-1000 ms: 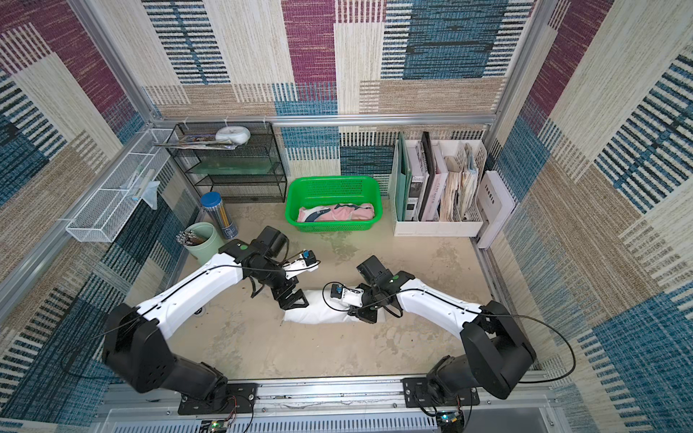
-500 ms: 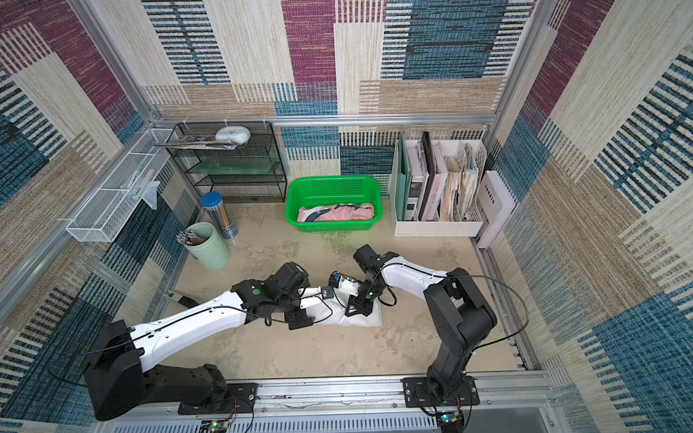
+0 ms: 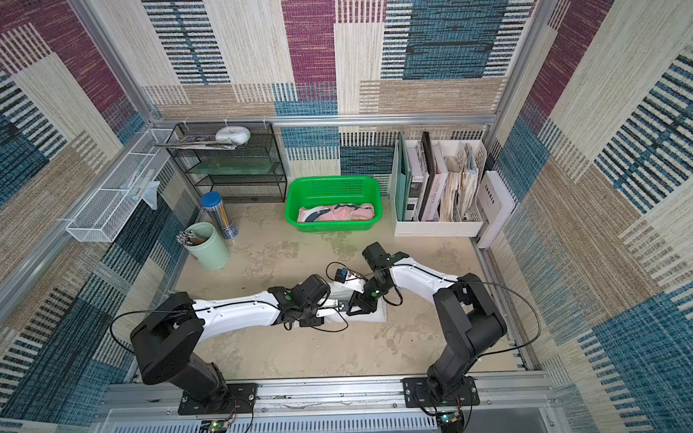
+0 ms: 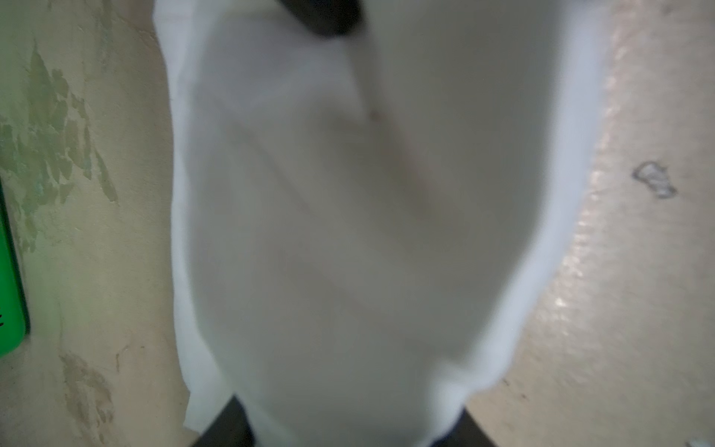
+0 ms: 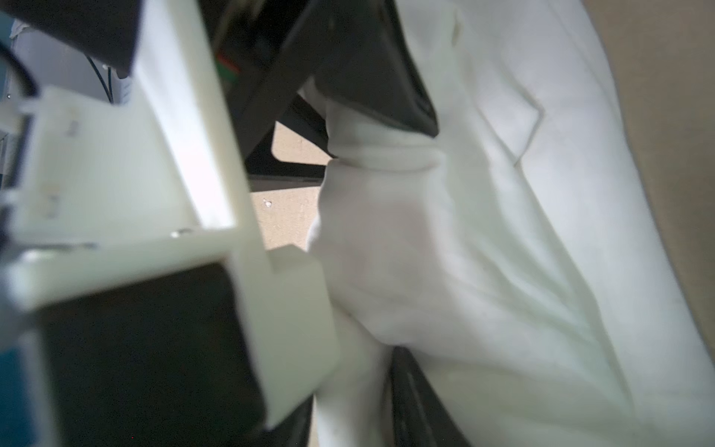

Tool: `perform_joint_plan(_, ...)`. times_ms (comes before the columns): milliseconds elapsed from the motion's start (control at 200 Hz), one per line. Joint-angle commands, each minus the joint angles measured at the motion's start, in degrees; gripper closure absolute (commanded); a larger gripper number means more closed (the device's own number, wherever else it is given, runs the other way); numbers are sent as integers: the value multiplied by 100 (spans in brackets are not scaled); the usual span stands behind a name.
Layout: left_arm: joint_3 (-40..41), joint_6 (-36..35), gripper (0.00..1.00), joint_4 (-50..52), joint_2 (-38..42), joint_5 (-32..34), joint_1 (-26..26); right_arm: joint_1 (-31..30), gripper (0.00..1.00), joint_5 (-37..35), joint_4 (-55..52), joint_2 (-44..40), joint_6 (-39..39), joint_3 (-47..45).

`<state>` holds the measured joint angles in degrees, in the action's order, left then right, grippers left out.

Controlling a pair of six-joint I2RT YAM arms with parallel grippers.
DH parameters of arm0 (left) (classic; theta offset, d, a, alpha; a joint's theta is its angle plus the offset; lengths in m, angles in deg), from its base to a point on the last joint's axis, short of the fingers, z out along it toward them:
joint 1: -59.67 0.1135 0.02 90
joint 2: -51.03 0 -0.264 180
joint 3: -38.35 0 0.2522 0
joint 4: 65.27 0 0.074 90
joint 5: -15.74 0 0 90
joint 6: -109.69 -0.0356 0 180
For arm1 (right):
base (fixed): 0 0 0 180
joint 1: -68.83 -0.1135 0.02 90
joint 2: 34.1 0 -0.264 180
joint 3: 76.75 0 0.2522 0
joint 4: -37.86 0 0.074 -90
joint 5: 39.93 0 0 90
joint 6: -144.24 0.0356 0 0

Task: Roll up the shorts
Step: Roll the shorts at the center of the board, then pick up the shorts from the center of the board.

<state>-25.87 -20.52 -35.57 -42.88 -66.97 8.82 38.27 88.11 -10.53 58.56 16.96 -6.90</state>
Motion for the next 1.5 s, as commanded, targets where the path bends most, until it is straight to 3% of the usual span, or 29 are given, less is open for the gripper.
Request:
perform_joint_plan(0, -52, 184, 79, 302, -122, -113, 6, 44, 49, -280, 625, -437, 280, -199)
perform_joint_plan(115, -143, 215, 93, 498, -152, -148, 22, 71, 41, -1247, 1250, -1293, 467, -523)
perform_joint_plan(220, -286, 271, 94, 708, -182, -229, 70, 70, 34, -1979, 1678, -2243, 346, -877)
perform_joint_plan(376, -483, 332, 93, 971, -220, -495, 196, -89, 28, -2294, 1764, -3392, 64, -1562)
perform_joint_plan(586, -562, 357, 92, 1091, -242, -645, 251, -737, 26, -2653, 1857, -3947, -195, -2392)
perform_joint_plan(761, -557, 347, 91, 1049, -251, -628, 252, -970, 23, -2901, 2672, -3531, -260, -2735)
perform_joint_plan(966, -538, 380, 91, 969, -216, -626, 251, -961, 22, -3419, 2762, -2617, -375, -2472)
perform_joint_plan(1287, -512, 453, 97, 921, -212, -629, 251, -937, 23, -3458, 3324, -1267, -283, -2450)
perform_joint_plan(1437, -426, 452, 97, 867, -150, -584, 250, -802, 34, -3134, 3125, -872, -186, -2247)
perform_joint_plan(1452, -422, 452, 97, 866, -150, -576, 251, -783, 37, -3107, 3072, -828, -176, -2206)
perform_joint_plan(1492, -421, 444, 98, 884, -161, -539, 251, -740, 57, -2991, 2913, -704, -155, -2093)
